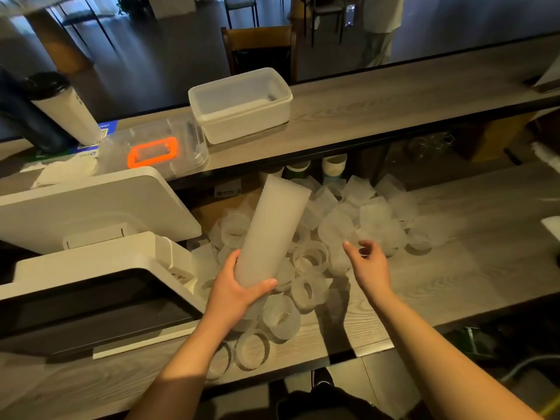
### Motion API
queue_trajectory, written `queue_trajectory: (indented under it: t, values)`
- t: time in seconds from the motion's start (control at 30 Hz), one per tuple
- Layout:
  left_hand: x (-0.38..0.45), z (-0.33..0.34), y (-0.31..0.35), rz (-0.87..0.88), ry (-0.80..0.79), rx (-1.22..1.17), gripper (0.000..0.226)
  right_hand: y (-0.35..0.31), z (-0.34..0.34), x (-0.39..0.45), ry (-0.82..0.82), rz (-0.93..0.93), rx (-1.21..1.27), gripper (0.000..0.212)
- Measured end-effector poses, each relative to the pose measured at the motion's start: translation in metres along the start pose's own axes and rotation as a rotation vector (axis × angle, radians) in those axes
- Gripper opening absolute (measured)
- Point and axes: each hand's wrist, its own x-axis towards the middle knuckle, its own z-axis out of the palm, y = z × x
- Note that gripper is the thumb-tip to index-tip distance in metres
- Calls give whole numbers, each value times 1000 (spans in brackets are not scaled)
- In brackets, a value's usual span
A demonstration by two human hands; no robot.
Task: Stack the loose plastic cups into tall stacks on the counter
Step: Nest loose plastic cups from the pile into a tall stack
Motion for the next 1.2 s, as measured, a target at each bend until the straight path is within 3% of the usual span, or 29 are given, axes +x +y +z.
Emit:
queue_trajectory:
  t: [0.13, 0.3, 0.43, 0.6, 0.73, 0.93, 1.2]
  values:
    - [9, 4, 2, -7, -14, 12, 93, 9, -6, 21, 157, -20, -111, 70]
    - [17, 7, 6, -9, -5, 14, 99, -3, 0, 44, 201, 50, -101, 76]
    - [20, 9, 9, -13, 0, 30, 85, -32, 22, 49, 117, 5, -154, 89]
    - [19, 6, 7, -10, 18, 8, 84, -45, 40, 71, -22, 184, -220, 111]
    - [20, 2, 6, -32, 36, -9, 84, -47, 42, 75, 5, 288, -154, 99]
    - [19, 0, 3, -45, 53, -10, 83, -52, 25, 67, -26, 401, 139, 84]
    - [22, 5, 4, -1, 45, 55, 83, -108, -22, 34, -263, 245, 788, 36]
